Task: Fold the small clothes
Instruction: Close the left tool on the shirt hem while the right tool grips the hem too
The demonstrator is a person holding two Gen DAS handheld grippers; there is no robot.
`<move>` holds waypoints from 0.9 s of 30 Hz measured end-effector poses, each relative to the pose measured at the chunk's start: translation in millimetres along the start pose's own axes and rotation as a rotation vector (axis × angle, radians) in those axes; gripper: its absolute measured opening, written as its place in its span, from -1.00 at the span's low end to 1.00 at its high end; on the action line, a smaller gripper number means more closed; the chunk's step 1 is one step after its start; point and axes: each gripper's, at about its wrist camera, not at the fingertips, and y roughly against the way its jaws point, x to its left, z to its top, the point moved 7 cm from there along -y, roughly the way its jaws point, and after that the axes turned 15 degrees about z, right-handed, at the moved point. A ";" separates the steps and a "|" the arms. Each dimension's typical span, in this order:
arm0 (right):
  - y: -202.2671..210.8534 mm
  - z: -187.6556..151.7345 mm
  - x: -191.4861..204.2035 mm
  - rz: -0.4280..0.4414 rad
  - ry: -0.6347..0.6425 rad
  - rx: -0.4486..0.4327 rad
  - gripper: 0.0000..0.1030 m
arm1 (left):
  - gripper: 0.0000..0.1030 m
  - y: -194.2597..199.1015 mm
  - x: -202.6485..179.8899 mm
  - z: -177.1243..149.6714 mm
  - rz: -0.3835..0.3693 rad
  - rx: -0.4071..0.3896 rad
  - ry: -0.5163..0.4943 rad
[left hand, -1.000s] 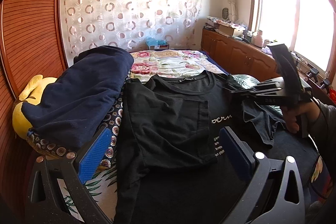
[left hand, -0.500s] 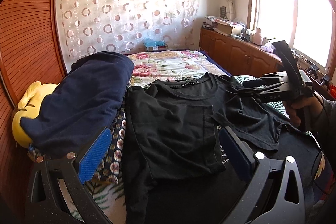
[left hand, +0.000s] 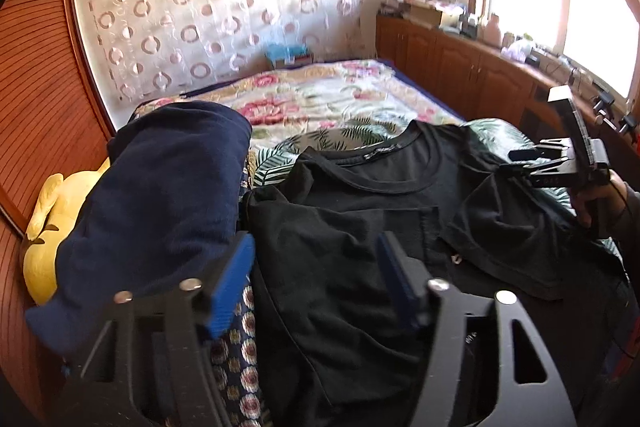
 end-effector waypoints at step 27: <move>25.5 11.3 -68.7 -0.021 -0.042 -0.104 -0.96 | -0.33 -45.7 14.8 2.4 0.035 0.114 -0.040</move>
